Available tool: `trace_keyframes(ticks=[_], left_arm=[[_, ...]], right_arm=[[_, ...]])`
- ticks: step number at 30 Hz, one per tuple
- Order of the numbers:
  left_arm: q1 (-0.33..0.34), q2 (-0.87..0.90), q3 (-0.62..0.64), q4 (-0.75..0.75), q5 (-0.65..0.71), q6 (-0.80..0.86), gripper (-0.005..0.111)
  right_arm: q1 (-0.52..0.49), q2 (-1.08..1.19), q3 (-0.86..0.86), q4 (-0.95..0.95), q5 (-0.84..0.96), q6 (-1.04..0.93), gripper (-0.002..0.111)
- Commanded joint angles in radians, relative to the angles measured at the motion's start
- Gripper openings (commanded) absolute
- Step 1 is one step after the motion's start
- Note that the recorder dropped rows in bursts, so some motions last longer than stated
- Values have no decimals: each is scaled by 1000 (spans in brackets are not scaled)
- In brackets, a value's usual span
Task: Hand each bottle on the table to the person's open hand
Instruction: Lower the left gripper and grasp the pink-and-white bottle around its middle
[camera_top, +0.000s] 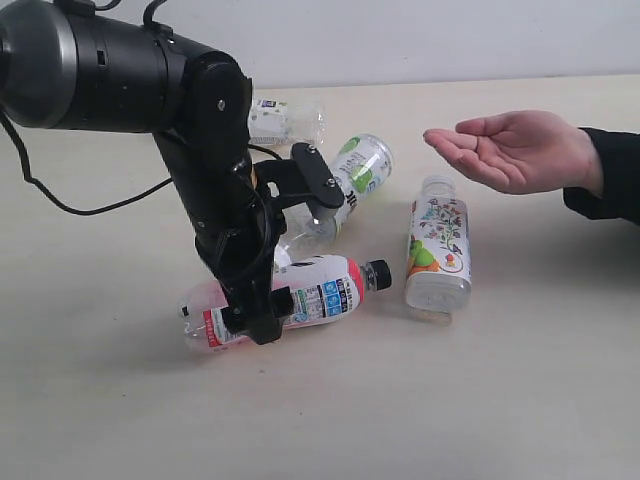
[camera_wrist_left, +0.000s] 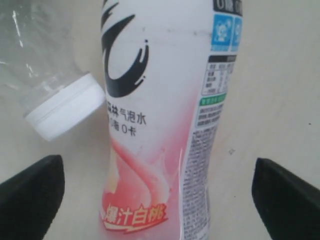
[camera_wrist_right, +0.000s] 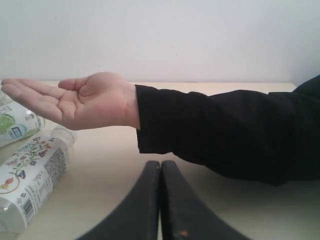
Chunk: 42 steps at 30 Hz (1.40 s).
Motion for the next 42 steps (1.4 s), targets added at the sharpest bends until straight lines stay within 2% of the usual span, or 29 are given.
trace_keyframes(ticks=[1, 6, 13, 20, 23, 27, 28, 42], left_arm=[[-2, 29, 4, -8, -4, -8, 97], [-2, 65, 4, -8, -12, -5, 91], [-2, 66, 4, -8, 6, -5, 62], [-2, 66, 4, -8, 45, -5, 45], [-2, 66, 4, -8, 49, -5, 32], [-2, 66, 4, -8, 54, -5, 4], [-2, 66, 4, -8, 59, -5, 0], [-4, -24, 4, -27, 153, -70, 0]], right_arm=[[-3, -6, 5, -3, -11, -2, 0], [-3, -6, 5, -3, -11, -2, 0], [-3, -6, 5, -3, -11, -2, 0], [-3, -6, 5, -3, -11, -2, 0], [-3, -6, 5, -3, -11, -2, 0], [-3, -6, 5, -3, -11, -2, 0], [-3, -6, 5, -3, -11, -2, 0], [-3, -6, 5, -3, -11, -2, 0]])
